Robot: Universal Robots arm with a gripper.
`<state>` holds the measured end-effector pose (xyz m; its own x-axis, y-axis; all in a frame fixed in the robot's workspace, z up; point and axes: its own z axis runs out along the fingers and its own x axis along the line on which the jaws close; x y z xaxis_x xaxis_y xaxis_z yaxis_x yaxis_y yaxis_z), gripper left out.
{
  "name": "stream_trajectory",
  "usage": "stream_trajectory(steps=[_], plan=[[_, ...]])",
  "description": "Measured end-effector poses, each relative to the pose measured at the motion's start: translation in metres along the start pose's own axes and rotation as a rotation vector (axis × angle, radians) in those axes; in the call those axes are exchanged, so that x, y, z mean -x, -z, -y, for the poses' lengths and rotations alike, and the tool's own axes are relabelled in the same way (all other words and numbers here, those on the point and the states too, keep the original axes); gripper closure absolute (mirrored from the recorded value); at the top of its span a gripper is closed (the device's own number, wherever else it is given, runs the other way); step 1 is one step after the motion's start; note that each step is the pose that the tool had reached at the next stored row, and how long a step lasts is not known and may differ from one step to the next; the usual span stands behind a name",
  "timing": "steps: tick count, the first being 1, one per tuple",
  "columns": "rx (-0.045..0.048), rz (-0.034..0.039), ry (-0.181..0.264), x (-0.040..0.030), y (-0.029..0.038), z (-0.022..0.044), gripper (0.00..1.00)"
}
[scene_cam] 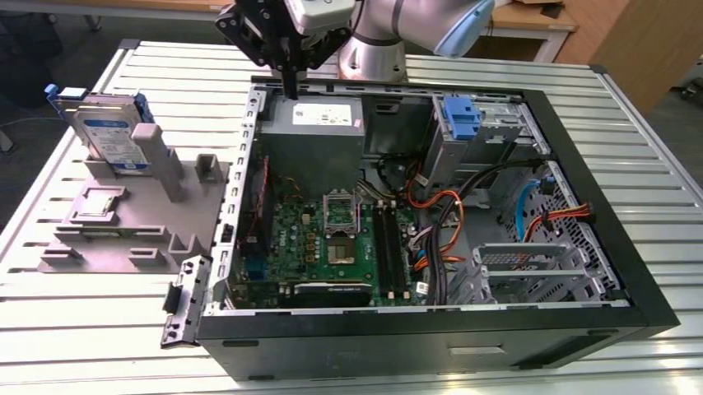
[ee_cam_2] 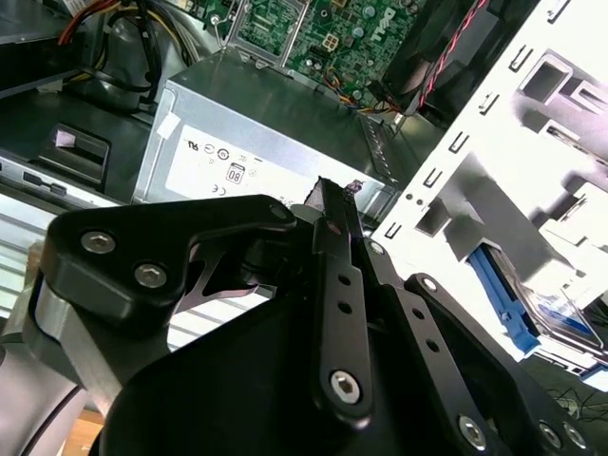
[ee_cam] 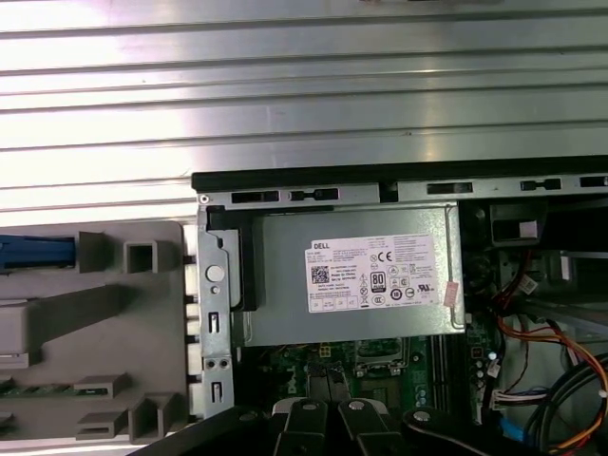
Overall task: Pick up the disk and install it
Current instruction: 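Reach for the disk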
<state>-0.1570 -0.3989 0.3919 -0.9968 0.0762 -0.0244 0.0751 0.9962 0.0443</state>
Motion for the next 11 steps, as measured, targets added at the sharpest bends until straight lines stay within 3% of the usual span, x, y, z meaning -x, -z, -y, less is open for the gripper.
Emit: stream_trajectory(steps=[11], plan=[[0.0000, 0.0000, 0.000, -0.0022, -0.0002, 0.0002, 0.90]])
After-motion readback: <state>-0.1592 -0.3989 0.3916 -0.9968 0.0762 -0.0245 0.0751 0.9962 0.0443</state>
